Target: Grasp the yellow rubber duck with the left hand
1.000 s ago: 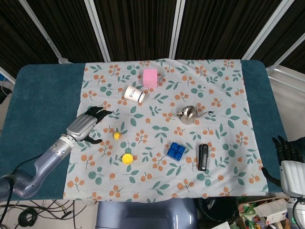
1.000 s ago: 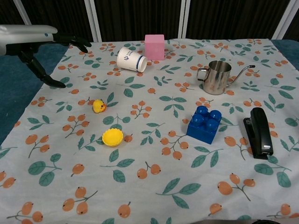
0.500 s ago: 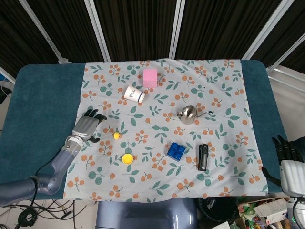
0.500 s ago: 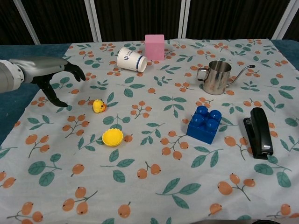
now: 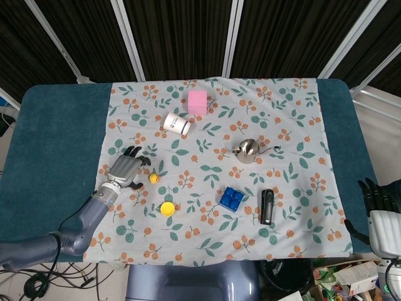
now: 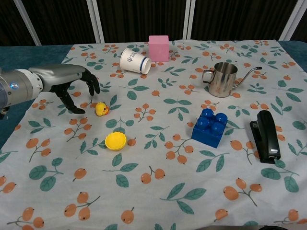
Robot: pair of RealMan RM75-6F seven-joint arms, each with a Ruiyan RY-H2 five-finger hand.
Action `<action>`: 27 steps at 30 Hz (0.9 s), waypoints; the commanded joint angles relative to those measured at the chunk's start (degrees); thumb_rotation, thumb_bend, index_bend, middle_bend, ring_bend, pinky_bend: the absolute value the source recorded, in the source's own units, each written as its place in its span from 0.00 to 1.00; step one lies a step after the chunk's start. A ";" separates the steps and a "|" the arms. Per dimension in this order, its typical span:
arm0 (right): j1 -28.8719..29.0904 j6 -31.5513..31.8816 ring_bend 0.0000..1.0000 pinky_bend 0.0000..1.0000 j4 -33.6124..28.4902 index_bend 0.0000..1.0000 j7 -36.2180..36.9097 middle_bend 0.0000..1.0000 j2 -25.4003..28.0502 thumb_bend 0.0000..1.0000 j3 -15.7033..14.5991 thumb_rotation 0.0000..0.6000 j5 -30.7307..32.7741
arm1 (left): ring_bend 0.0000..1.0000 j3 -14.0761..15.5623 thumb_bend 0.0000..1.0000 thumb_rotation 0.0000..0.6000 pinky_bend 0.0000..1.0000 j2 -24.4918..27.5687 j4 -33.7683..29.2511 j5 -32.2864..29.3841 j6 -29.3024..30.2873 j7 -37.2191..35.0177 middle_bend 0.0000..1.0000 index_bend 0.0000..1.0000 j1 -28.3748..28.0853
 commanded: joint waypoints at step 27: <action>-0.03 -0.04 0.08 0.16 -0.01 0.07 0.35 0.03 0.13 0.16 0.00 1.00 0.16 | 0.01 -1.61 0.31 1.00 0.00 -5.20 4.86 5.18 -1.87 -1.64 0.44 0.46 0.49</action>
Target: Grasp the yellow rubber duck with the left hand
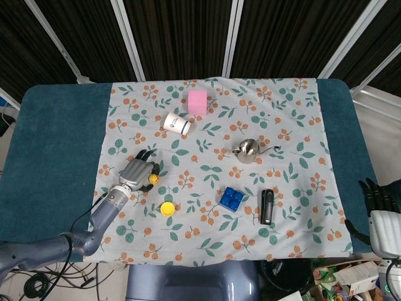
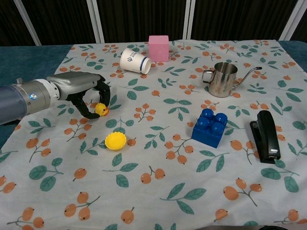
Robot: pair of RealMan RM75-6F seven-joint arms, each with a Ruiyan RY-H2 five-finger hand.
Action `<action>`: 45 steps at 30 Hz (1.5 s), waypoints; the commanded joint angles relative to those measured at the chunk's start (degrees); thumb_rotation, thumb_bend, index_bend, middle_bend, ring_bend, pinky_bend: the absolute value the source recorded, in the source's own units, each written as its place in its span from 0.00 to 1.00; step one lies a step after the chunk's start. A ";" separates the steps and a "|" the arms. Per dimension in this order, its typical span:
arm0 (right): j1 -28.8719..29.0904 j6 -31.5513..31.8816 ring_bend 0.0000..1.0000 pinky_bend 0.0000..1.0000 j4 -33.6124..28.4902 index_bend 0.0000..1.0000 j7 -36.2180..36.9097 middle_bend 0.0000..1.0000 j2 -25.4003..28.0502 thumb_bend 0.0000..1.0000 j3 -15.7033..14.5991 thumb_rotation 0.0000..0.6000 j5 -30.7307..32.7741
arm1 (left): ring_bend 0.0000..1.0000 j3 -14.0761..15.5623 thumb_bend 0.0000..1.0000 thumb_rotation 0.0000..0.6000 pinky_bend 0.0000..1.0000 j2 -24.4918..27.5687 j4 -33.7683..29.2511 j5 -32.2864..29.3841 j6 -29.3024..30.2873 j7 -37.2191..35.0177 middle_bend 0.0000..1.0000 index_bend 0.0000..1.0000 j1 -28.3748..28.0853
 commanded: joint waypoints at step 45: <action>-0.03 0.09 0.08 0.16 -0.19 0.07 -0.04 0.03 0.01 0.16 0.00 1.00 0.04 | 0.02 4.57 0.32 1.00 0.00 8.93 -21.74 14.01 1.11 0.07 0.44 0.47 2.49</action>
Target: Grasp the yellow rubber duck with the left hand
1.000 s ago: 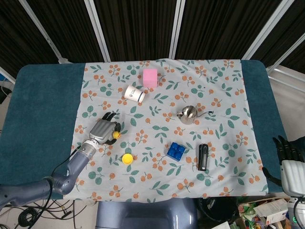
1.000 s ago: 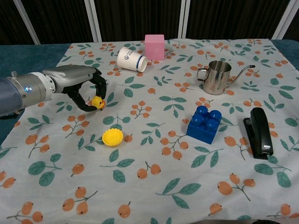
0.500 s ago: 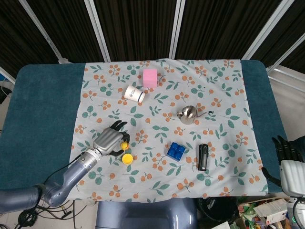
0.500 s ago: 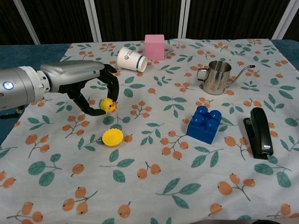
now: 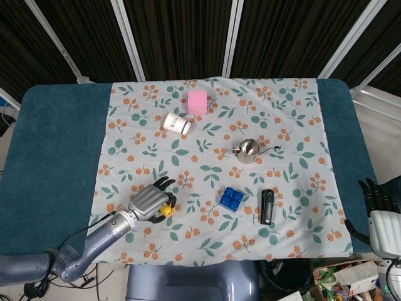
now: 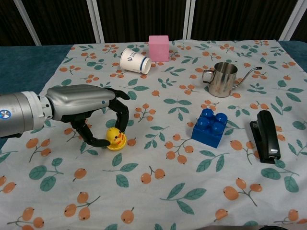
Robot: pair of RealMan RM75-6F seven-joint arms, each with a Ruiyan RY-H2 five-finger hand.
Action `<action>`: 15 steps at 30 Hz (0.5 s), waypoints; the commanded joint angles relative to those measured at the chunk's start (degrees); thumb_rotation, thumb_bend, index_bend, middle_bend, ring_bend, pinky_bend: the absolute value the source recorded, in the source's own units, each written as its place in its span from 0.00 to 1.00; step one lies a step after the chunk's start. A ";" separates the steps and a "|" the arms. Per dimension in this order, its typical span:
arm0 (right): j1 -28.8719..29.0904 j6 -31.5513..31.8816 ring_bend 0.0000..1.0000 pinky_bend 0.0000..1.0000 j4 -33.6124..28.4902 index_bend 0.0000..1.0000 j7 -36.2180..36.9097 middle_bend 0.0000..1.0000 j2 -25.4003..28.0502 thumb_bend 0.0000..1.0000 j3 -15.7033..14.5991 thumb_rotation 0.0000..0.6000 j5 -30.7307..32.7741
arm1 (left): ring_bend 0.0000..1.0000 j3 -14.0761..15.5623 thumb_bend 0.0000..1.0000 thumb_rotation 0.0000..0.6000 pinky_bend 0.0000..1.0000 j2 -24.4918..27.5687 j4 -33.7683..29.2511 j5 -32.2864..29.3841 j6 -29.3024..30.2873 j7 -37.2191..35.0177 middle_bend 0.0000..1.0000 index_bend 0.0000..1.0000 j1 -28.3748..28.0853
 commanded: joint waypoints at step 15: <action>0.00 -0.09 0.08 0.16 0.08 0.07 0.10 0.03 -0.01 0.16 -0.04 1.00 0.04 | 0.02 -0.16 0.31 1.00 0.00 -2.87 4.64 1.05 -0.21 0.28 0.40 0.45 -0.09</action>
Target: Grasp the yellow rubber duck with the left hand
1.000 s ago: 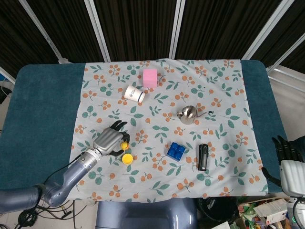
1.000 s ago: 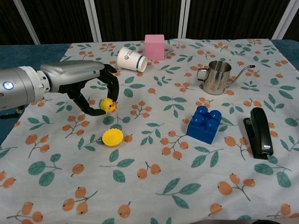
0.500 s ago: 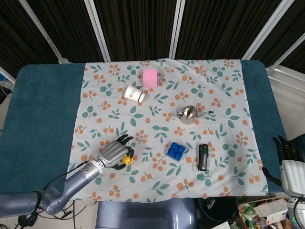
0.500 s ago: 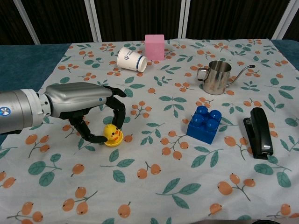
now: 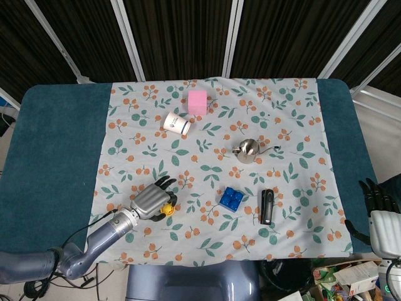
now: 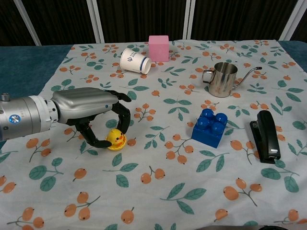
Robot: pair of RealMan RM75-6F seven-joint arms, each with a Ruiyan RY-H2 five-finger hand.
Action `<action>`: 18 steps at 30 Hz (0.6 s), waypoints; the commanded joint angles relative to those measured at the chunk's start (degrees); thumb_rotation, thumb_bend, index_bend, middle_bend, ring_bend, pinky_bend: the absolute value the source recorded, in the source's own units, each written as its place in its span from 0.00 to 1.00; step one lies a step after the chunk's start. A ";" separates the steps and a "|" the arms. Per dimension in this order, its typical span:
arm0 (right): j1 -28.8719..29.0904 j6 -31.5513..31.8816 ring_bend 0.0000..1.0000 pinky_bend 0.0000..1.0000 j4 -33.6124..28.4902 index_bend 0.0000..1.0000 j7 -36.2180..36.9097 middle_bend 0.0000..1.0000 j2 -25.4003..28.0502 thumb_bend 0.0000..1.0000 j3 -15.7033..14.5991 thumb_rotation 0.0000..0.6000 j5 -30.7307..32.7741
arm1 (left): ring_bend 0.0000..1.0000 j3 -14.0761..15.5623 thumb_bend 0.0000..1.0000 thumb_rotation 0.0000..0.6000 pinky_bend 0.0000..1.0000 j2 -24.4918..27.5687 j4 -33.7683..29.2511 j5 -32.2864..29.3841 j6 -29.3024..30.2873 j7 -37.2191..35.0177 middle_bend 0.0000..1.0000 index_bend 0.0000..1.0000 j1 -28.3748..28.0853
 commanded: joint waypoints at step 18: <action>0.05 -0.10 0.08 0.16 0.06 0.07 0.13 0.03 0.09 0.16 0.03 1.00 0.05 | 0.01 -0.96 0.30 1.00 0.00 1.65 -2.06 2.86 2.52 -0.78 0.21 0.22 0.43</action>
